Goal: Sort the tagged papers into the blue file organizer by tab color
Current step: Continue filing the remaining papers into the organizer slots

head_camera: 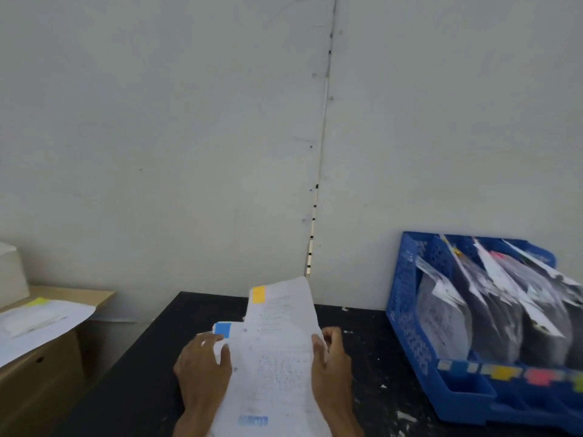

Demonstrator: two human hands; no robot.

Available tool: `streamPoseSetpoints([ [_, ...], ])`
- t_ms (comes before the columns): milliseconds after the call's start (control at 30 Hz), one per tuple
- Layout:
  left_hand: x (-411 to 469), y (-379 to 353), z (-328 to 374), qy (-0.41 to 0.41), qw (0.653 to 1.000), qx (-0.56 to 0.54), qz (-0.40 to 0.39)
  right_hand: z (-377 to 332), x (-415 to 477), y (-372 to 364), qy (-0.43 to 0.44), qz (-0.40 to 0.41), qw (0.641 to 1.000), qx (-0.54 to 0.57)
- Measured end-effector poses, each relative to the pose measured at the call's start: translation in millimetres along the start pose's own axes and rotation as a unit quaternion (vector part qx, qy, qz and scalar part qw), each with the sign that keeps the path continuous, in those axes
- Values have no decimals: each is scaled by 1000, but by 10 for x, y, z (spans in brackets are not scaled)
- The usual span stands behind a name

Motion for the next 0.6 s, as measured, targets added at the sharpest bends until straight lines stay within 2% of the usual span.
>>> streamPoseSetpoints([
  [33,-18,38,160,-43,999,-25,5,-132,20,42,15,0,1000,17],
  [100,-95,-4,684,-102,985,-125,-54,-344,99,314,51,35,997,49],
  [167,-162,-93,1162,-120,966,-193,-123,-579,178,647,84,80,991,66],
  [233,-281,-172,1745,-159,945,-241,-154,-783,253,1140,105,124,984,75],
  [300,-411,-264,2314,-188,919,-290,-190,-928,341,1611,100,115,985,83],
  [367,-523,-405,2800,-208,901,-294,-241,-1047,379,2020,102,102,989,27],
  [400,-585,-444,3086,-229,895,-292,-250,-1108,384,2258,109,108,988,-6],
  [500,-653,-356,3715,-285,873,-345,-192,-1225,298,2912,118,176,975,-60],
  [600,-698,-522,4202,-315,876,-298,-211,-1306,142,3484,143,269,951,-61],
])
Point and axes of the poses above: each hand's wrist, its own x-axis towards the middle knuckle, its own y-axis out of the back of the hand, z = x × y, the point moved 7 cm from there along x, towards the middle knuckle, and after that the axes turned 7 degrees about x, right-handed, at the moved point
